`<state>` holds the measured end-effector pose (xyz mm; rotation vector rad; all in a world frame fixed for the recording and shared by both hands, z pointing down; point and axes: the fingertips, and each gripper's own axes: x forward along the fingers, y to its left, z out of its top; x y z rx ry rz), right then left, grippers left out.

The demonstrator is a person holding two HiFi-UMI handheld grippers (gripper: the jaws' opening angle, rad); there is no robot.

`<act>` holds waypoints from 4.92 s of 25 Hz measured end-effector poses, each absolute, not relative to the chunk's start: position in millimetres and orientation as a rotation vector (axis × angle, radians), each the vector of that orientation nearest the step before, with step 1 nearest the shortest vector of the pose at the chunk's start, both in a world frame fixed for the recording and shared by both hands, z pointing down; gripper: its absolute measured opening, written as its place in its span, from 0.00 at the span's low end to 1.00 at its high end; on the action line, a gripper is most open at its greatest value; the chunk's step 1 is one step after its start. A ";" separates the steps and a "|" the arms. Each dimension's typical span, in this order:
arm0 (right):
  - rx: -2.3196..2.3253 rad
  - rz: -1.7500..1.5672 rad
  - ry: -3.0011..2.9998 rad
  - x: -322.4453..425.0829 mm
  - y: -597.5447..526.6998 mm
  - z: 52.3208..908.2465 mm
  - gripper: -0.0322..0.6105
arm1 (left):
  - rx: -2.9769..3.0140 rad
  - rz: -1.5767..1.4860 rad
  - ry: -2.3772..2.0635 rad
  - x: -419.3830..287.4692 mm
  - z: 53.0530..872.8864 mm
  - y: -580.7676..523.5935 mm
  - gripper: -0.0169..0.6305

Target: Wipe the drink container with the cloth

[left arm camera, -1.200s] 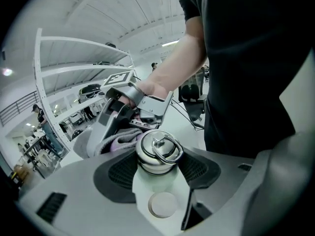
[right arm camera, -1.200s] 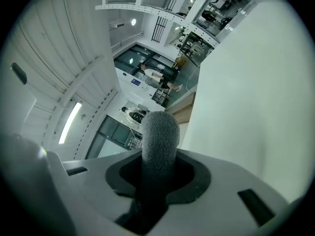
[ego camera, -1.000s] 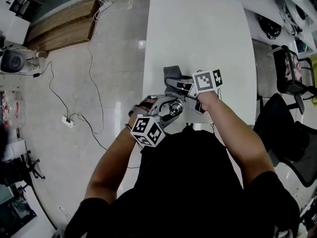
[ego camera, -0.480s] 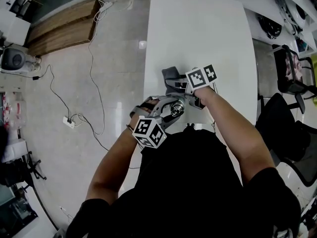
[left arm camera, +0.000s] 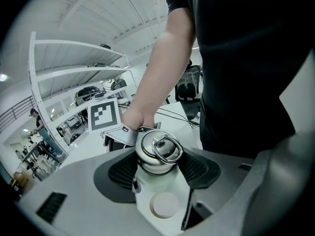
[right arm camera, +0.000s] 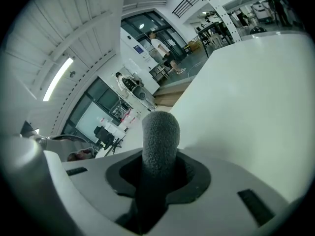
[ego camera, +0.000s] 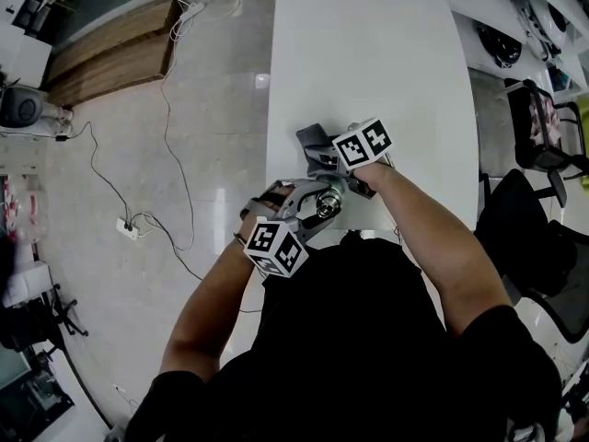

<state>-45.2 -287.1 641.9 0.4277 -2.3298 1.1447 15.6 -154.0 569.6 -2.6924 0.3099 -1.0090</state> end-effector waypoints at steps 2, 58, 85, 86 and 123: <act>0.442 1.081 -2.329 -44.3 -288.6 645.2 0.22 | -2.692 -1.008 0.301 15.8 569.9 -153.7 0.44; 1.427 1.021 -2.571 117.9 -196.0 487.8 0.22 | -3.041 -1.074 0.468 35.5 580.7 -211.6 0.44; 1.352 0.987 -2.596 88.8 -176.9 480.8 0.22 | -3.099 -0.880 0.510 14.7 538.7 -201.1 0.49; 1.357 0.983 -2.597 87.5 -175.7 480.1 0.22 | -3.110 -0.864 0.520 10.6 535.9 -199.6 0.49; 1.355 0.689 -2.686 -0.7 -98.1 446.2 0.22 | -3.414 -0.717 0.657 -65.8 485.2 -117.8 0.05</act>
